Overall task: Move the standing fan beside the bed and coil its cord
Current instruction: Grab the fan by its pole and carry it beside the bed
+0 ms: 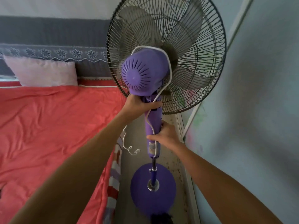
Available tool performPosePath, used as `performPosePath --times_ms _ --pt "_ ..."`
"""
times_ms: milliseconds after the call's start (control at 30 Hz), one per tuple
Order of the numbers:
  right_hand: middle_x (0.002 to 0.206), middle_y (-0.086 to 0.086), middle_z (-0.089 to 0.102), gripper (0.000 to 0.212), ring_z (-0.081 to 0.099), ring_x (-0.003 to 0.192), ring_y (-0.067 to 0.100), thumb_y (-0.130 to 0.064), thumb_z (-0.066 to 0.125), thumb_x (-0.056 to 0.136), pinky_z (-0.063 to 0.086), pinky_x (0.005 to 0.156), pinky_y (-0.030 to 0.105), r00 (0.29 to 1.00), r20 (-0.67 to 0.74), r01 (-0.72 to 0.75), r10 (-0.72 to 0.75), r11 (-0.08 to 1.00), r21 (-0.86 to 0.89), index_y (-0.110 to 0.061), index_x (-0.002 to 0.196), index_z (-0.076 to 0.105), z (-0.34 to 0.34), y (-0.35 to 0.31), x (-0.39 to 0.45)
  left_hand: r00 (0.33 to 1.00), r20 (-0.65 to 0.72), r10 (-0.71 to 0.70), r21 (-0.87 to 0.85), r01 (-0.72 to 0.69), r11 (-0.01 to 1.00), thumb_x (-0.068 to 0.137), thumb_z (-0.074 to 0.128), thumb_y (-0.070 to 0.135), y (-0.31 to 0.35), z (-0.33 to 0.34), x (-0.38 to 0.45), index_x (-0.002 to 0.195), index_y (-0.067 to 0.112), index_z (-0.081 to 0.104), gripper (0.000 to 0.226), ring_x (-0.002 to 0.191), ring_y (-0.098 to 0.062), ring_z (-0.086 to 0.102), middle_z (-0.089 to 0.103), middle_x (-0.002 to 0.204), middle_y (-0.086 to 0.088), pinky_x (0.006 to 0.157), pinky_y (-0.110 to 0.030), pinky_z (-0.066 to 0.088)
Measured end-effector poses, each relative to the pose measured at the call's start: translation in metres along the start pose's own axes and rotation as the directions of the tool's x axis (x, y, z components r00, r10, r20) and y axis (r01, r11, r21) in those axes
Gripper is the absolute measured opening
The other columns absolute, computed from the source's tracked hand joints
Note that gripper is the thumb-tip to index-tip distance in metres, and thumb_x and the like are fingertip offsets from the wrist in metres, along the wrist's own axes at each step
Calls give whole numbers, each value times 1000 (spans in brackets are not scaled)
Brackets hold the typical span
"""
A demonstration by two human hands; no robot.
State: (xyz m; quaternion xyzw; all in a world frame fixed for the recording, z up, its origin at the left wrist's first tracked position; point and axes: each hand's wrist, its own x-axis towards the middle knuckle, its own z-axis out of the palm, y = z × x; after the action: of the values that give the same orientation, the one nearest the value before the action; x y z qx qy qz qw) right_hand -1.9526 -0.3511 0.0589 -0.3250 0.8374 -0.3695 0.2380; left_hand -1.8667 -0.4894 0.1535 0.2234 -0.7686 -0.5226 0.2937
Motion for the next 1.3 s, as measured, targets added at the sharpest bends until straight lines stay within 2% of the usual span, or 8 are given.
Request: performPosePath --times_ms 133,267,367,500,700,867,1100,1300 --pt "84 -9 72 60 67 68 3 -45 91 46 47 55 13 999 32 30 -29 999 -21 -22 95 63 -9 -6 98 998 -59 -6 31 8 999 67 92 25 -22 1 86 106 15 75 44 99 -17 71 76 104 -4 89 -43 59" --pt "84 -7 72 59 68 71 9 -42 92 48 50 59 18 998 44 35 -34 999 -18 -21 95 63 -12 -16 182 998 -54 -28 17 29 999 66 93 24 -44 -5 162 105 18 75 43 96 -11 72 77 102 0 84 -35 60" --pt "81 -10 69 55 67 70 7 -39 92 49 45 54 13 998 54 35 -34 999 -14 -24 92 61 -11 -20 250 998 -48 -40 7 40 999 65 93 27 -69 -9 226 100 27 74 40 95 -7 71 77 102 3 84 -34 60" --pt "79 -11 66 56 62 65 5 -36 93 48 39 50 10 999 37 25 -25 1000 2 -25 91 59 -3 -23 342 998 -52 -37 -19 36 999 67 93 20 -109 -12 310 107 11 74 45 105 -25 71 76 108 -9 90 -48 58" --pt "68 -21 56 55 50 57 -10 -37 93 47 32 40 1 1000 3 0 0 1000 -3 -27 85 55 6 -22 460 998 -29 -64 -53 62 997 67 93 17 -166 -12 418 109 5 73 48 106 -27 70 75 109 -12 91 -49 58" --pt "77 -10 63 55 61 66 11 -35 92 50 41 53 16 999 28 -43 43 999 -10 -21 92 60 7 -7 542 990 -33 -134 -36 133 990 65 94 13 -203 1 488 111 -2 71 54 110 -37 67 72 114 -20 92 -52 55" --pt "63 -23 55 50 52 56 -10 -34 92 50 36 41 4 994 92 -54 53 999 1 -27 83 55 12 20 631 970 -24 -241 -43 240 970 65 94 8 -252 22 557 112 -2 70 54 111 -37 66 71 115 -21 92 -52 56" --pt "74 -10 66 52 65 64 7 -34 92 50 41 49 9 990 129 -61 62 998 -16 -19 89 61 25 42 686 950 -39 -309 -43 308 951 64 94 12 -285 31 595 111 2 70 54 112 -32 66 71 116 -17 94 -50 56"
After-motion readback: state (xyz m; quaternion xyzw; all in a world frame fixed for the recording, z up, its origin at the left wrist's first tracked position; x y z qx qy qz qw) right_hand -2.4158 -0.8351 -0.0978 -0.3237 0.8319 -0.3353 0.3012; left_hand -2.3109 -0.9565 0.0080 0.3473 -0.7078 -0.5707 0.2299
